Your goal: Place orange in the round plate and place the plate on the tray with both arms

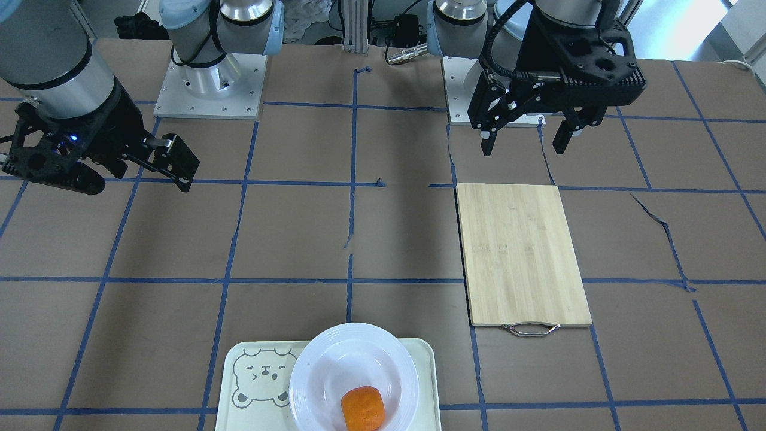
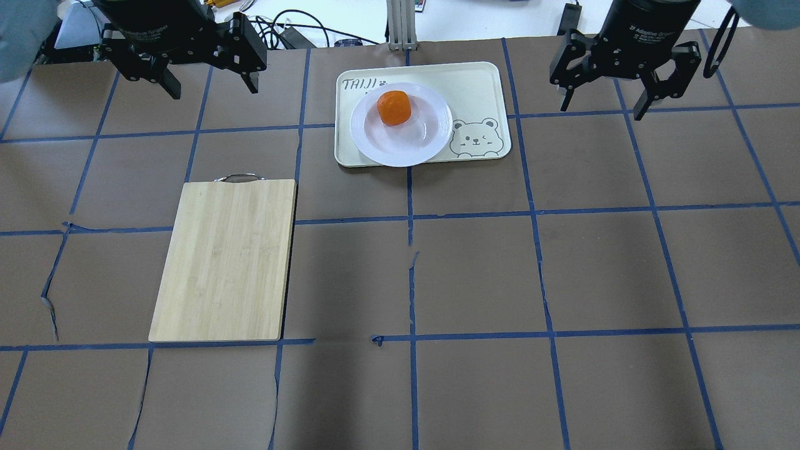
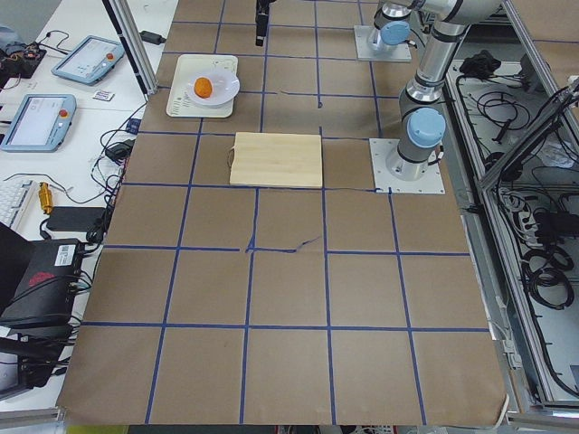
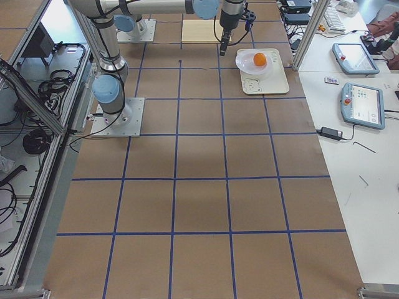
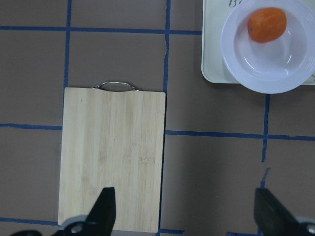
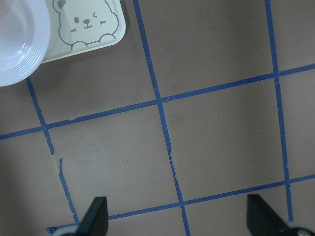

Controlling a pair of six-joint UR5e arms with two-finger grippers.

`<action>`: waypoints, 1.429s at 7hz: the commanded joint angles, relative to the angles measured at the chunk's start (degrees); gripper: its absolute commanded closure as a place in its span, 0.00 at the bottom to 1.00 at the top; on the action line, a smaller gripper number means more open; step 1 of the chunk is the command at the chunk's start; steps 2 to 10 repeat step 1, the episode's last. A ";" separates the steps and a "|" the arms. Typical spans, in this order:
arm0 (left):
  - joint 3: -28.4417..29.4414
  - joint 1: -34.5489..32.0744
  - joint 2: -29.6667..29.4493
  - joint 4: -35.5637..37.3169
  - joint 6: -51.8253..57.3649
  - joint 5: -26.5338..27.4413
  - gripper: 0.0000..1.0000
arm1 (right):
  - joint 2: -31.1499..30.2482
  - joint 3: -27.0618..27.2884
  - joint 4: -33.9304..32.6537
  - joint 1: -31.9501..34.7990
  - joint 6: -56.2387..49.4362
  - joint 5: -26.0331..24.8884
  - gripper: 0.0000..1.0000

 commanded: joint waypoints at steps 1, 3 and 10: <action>0.00 -0.15 0.00 -0.07 0.00 0.00 0.00 | -0.42 -0.03 0.02 0.09 -0.11 0.24 0.00; 0.00 -0.15 0.00 -0.07 0.00 0.00 0.00 | -0.42 -0.03 0.02 0.09 -0.11 0.24 0.00; 0.00 -0.15 0.00 -0.07 0.00 0.00 0.00 | -0.42 -0.03 0.02 0.09 -0.11 0.24 0.00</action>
